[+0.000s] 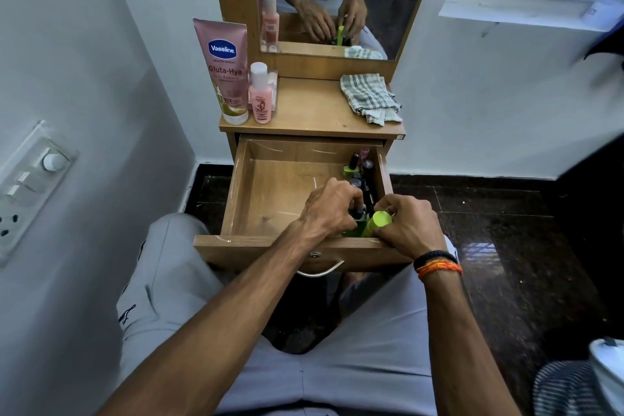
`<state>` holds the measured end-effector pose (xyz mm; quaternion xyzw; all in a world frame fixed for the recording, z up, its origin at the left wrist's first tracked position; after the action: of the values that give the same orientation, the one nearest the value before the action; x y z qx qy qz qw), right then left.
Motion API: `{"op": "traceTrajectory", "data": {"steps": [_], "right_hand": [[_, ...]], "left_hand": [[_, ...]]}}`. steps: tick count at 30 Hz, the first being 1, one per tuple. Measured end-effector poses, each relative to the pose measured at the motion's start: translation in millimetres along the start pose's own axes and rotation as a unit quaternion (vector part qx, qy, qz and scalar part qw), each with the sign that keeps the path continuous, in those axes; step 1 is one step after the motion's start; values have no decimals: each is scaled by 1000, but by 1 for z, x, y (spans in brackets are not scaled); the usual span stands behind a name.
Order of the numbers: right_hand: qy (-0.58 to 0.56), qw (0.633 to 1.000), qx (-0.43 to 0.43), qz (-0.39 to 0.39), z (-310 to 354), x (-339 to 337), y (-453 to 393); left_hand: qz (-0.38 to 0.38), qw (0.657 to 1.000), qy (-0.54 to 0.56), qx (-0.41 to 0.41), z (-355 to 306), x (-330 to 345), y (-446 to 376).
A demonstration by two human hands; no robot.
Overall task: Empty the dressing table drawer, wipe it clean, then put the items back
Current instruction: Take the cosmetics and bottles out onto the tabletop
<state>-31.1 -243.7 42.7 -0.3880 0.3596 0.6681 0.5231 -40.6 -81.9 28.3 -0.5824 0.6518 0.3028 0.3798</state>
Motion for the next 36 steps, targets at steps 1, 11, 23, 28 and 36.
{"op": "traceTrajectory", "data": {"steps": [1, 11, 23, 28, 36], "right_hand": [[-4, 1000, -2, -3, 0, 0, 1], [-49, 998, -4, -46, 2, -11, 12], [-116, 980, -80, -143, 35, -37, -15], [-138, 972, -97, -164, 54, -48, -48], [-149, 962, -123, -192, 93, -61, -119]], "left_hand": [[0, 1000, -1, 2, 1, 1, 1], [14, 999, 28, -4, 8, 0, 3], [-77, 979, 185, -42, 31, -62, -14], [-127, 969, 207, -33, 37, -92, -33], [-186, 962, 195, -30, 48, -118, -74]]}}
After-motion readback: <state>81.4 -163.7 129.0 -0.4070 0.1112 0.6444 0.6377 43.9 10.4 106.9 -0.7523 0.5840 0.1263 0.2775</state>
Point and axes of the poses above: each hand's wrist, its own y-axis away from the middle knuckle, its own x-axis out of the palm, z = x × y, the point moved 2 cm from there along -y, towards the middle knuckle, and after that the axes turned 1 degree about x, right-handed, at the moved point
